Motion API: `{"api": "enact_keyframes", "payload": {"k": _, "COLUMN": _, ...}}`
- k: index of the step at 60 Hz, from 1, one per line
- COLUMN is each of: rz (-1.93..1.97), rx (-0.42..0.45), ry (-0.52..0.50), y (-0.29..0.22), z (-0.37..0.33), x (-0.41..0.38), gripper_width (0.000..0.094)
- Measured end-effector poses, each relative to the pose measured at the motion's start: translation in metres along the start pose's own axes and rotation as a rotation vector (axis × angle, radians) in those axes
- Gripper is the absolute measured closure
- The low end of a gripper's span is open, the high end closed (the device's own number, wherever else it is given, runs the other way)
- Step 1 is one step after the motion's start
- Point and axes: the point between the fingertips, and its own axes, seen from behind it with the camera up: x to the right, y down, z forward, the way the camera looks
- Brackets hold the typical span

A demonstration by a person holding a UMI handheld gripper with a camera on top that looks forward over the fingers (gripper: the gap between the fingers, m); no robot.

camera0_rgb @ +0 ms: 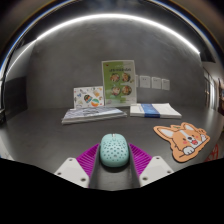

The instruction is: Arrange mouse

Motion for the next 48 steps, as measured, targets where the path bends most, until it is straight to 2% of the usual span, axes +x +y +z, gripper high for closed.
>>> {"api": "enact_keyframes", "payload": {"k": 4, "rz": 0.002, "rx": -0.009, "ry": -0.002, "y": 0.0, "z": -0.002, "x": -0.001, "gripper_width": 0.0499}}
{"api": "enact_keyframes", "payload": {"k": 10, "rz": 0.004, "rx": -0.027, "ry": -0.034, "y": -0.01, "z": -0.013, "x": -0.006, "gripper_width": 0.0512}}
{"api": "enact_keyframes", "payload": {"k": 19, "rz": 0.004, "rx": 0.212, "ry": 0.068, "y": -0.125, "z": -0.062, "x": 0.062, "gripper_width": 0.0514}}
{"api": "enact_keyframes", "payload": {"k": 25, "rz": 0.015, "rx": 0.267, "ry": 0.166, "y": -0.163, "z": -0.076, "x": 0.146, "gripper_width": 0.0515}}
{"api": "enact_keyframes", "payload": {"k": 31, "rz": 0.02, "rx": 0.205, "ry": 0.198, "y": -0.14, "z": -0.067, "x": 0.224, "gripper_width": 0.0509}}
{"api": "enact_keyframes", "payload": {"k": 38, "rz": -0.007, "rx": 0.033, "ry": 0.133, "y": -0.065, "z": -0.025, "x": 0.253, "gripper_width": 0.051}}
{"api": "enact_keyframes", "payload": {"k": 43, "rz": 0.003, "rx": -0.014, "ry": 0.086, "y": -0.036, "z": -0.01, "x": 0.263, "gripper_width": 0.0499}}
{"api": "enact_keyframes", "payload": {"k": 48, "rz": 0.019, "rx": -0.062, "ry": 0.041, "y": -0.01, "z": 0.0, "x": 0.263, "gripper_width": 0.0441}}
